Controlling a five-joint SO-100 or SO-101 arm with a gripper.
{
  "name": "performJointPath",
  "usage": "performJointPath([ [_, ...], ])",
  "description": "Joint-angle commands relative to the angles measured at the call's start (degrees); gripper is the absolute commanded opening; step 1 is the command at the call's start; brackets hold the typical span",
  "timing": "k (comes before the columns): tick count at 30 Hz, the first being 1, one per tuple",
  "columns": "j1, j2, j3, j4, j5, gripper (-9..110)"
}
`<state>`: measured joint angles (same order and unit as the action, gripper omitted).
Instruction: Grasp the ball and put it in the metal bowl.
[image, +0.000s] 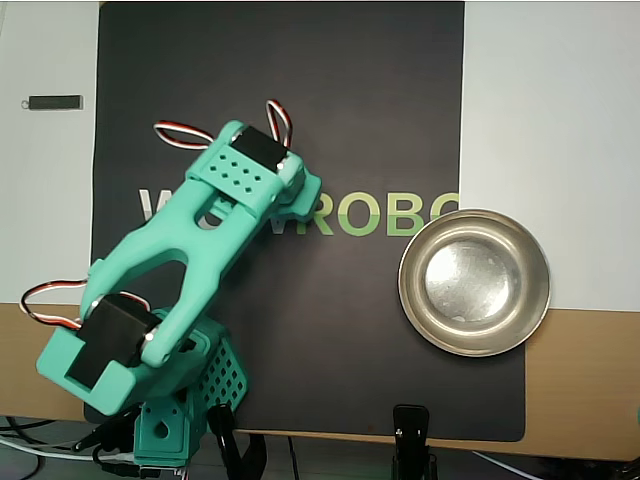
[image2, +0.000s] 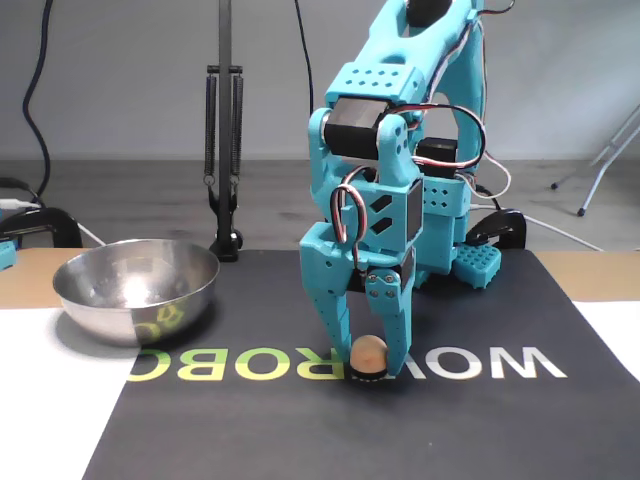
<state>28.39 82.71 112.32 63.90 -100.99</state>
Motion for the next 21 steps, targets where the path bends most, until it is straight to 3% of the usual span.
performJointPath([
  [1, -0.4, 0.4, -1.1, -0.4, 0.1, 52],
  [5, -0.4, 0.5, -1.1, -0.4, -0.1, 50],
  [10, -0.4, 0.6, -1.1, -0.4, 0.0, 29],
  [21, 0.0, 0.8, -1.8, -0.2, 0.2, 28],
])
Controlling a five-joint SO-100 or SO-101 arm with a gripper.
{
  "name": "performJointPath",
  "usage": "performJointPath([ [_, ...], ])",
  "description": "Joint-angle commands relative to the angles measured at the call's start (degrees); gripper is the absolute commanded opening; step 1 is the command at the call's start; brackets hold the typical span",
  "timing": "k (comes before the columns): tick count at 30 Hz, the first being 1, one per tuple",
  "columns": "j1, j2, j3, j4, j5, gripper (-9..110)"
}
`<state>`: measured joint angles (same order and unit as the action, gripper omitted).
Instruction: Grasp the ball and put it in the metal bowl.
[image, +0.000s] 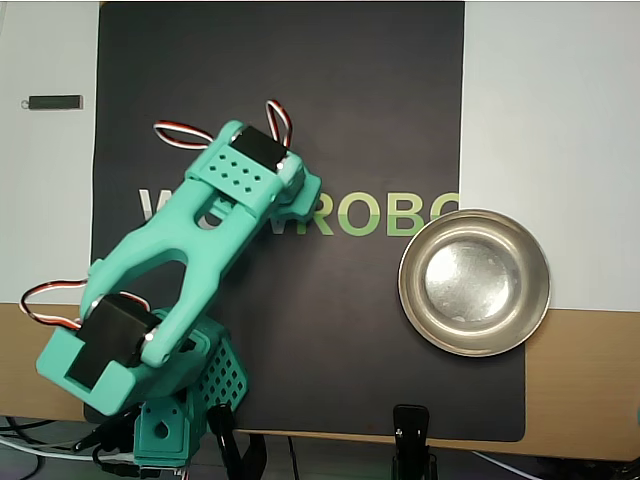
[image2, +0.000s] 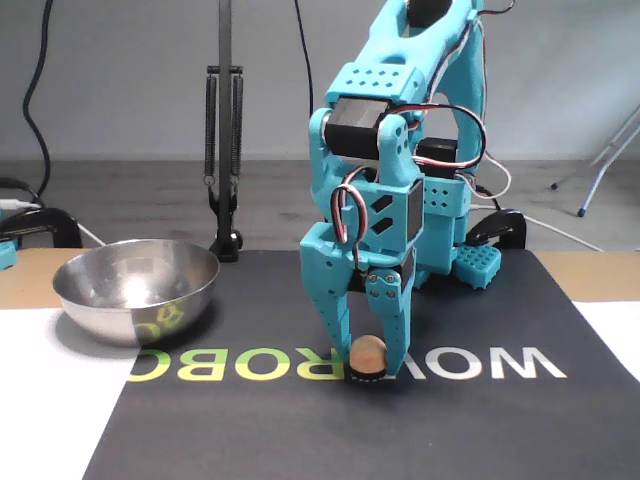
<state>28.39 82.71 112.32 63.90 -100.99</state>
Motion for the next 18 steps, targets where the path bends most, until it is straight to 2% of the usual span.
performJointPath([
  [1, 0.0, 0.8, -2.5, 0.2, 0.3, 28],
  [9, 1.2, 0.9, -8.3, 1.1, 5.3, 28],
  [18, 2.6, 8.9, -12.4, 12.8, 13.2, 28],
])
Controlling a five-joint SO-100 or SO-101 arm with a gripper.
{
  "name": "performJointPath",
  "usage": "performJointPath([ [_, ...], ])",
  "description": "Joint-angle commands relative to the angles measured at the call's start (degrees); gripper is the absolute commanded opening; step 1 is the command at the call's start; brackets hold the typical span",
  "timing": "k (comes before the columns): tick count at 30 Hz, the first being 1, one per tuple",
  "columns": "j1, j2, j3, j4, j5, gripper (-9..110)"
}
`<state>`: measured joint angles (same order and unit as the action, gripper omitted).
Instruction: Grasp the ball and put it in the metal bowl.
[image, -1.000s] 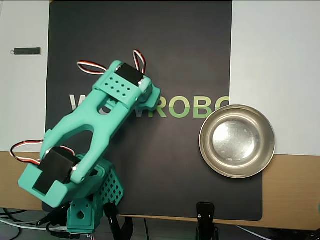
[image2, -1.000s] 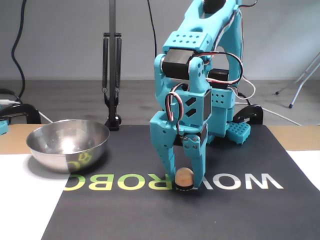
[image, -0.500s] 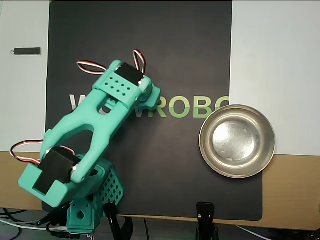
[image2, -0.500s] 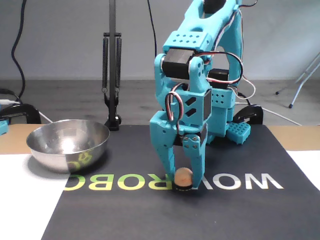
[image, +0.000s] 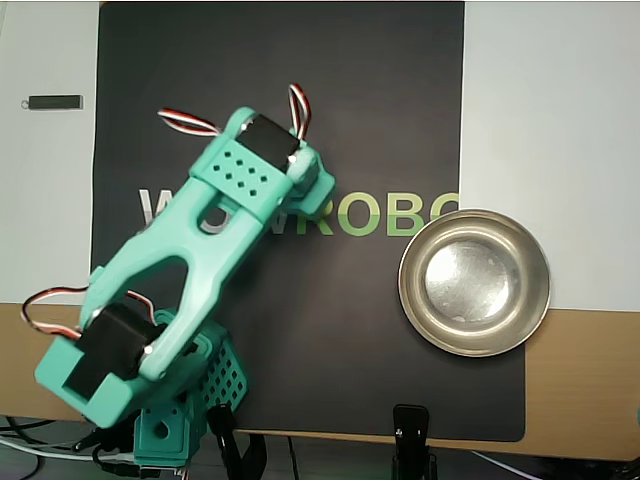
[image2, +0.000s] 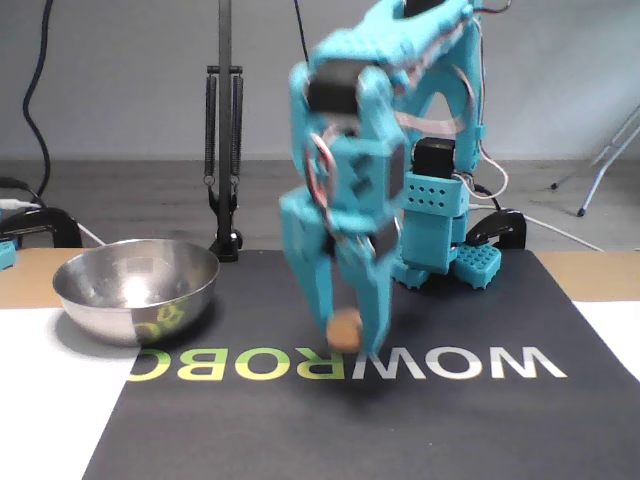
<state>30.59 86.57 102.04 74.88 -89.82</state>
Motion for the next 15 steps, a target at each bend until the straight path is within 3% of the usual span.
performJointPath([
  [1, 0.4, 5.9, -2.1, 2.2, 3.6, 28],
  [12, 0.5, 9.8, -2.4, 2.0, 30.5, 28],
  [15, 2.3, 9.8, -1.6, 2.5, 32.9, 29],
])
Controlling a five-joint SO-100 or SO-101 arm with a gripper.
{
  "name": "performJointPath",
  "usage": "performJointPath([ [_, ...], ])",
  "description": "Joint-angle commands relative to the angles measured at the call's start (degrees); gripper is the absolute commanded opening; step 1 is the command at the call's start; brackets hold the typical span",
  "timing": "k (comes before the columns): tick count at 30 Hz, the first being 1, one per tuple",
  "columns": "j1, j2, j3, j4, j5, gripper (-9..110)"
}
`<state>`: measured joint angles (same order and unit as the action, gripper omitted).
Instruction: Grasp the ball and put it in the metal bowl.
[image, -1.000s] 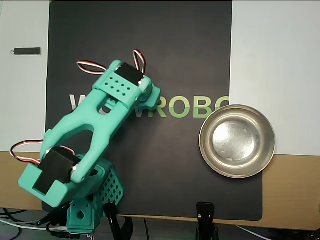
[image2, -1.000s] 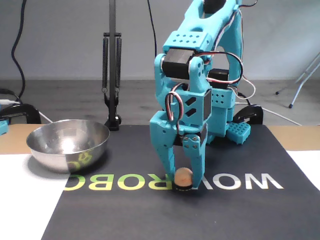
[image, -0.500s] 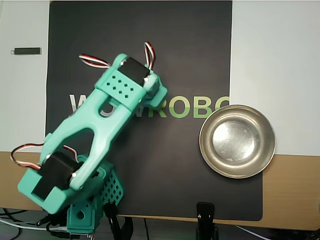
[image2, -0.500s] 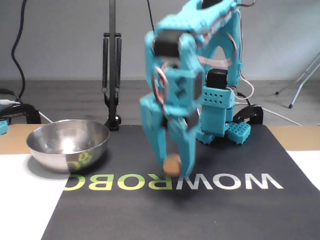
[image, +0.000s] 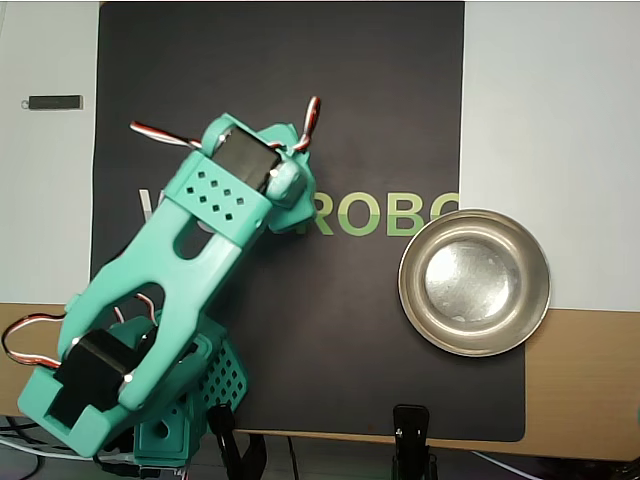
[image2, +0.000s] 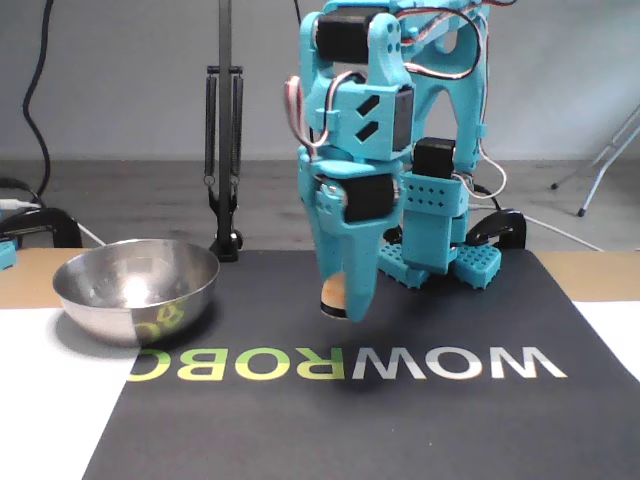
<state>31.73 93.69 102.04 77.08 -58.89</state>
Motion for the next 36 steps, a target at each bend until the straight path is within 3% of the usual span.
performJointPath([
  [1, 1.7, 2.6, -1.6, 0.2, 1.9, 29],
  [24, 15.0, 1.9, -7.3, 0.2, 2.7, 29],
  [36, 20.6, 1.8, -11.8, -0.2, 32.7, 29],
])
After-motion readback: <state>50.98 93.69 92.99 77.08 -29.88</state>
